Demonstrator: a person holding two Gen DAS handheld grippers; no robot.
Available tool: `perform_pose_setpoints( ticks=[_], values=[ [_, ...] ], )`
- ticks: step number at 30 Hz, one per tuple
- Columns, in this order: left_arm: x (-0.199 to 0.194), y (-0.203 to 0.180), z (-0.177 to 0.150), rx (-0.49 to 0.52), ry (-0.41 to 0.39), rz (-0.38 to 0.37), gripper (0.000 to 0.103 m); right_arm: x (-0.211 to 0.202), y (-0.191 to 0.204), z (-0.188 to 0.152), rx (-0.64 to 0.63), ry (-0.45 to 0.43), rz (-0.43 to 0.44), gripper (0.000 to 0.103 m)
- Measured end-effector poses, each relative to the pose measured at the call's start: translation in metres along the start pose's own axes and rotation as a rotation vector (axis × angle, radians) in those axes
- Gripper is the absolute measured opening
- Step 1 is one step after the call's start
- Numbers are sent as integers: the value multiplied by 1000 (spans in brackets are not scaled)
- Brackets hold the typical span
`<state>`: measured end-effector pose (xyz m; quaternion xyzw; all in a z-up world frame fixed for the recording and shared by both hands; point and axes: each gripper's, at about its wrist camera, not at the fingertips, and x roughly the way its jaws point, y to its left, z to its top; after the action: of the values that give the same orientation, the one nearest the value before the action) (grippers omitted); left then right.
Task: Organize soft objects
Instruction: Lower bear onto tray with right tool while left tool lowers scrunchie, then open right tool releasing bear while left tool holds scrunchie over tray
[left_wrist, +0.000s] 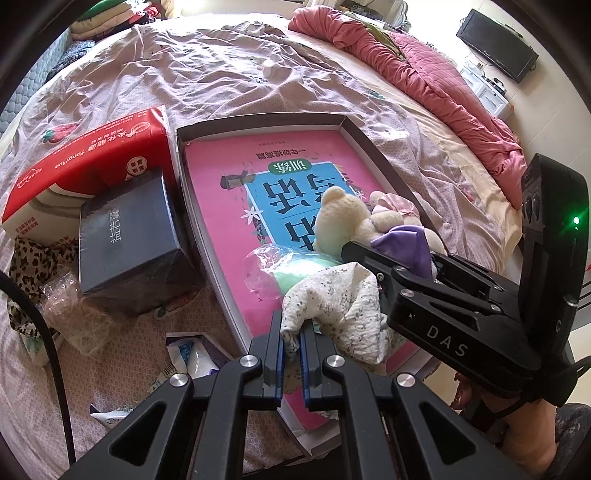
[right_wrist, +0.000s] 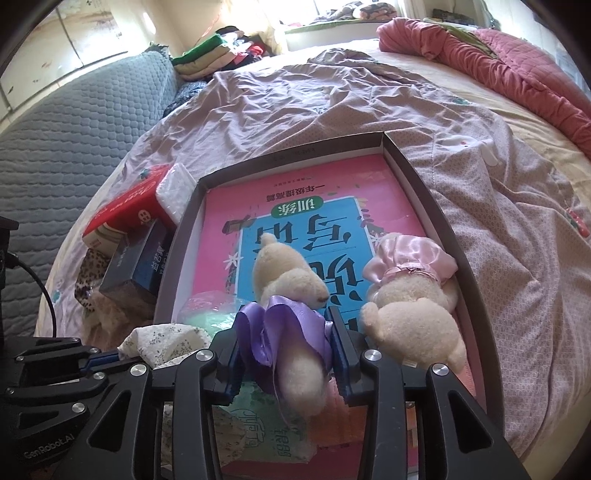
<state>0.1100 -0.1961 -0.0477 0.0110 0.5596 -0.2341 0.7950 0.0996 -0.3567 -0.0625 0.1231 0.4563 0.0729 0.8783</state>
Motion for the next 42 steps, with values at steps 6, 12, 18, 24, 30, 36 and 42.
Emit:
perform_pose_setpoints(
  ticks=[6, 12, 18, 24, 30, 36, 42],
  values=[
    [-1, 1, -1, -3, -2, 7, 7, -6, 1, 1, -6, -20, -1, 44],
    [-3, 3, -1, -5, 3, 17, 7, -18, 1, 3, -3, -43, -5, 51],
    [-5, 8, -2, -34, 8, 8, 8, -30, 1, 5, -7, -67, -12, 56],
    [-5, 9, -2, -39, 11, 5, 10, -37, 1, 6, -12, -75, -30, 61],
    [-5, 7, -1, -44, 18, 8, 15, -43, 2, 6, -29, -85, -67, 69],
    [-6, 8, 1, -54, 19, 14, 24, -50, -2, 7, -24, -95, -79, 71],
    [-8, 7, 0, -52, 26, 30, 36, -56, -5, 7, -12, -107, -81, 71]
  ],
)
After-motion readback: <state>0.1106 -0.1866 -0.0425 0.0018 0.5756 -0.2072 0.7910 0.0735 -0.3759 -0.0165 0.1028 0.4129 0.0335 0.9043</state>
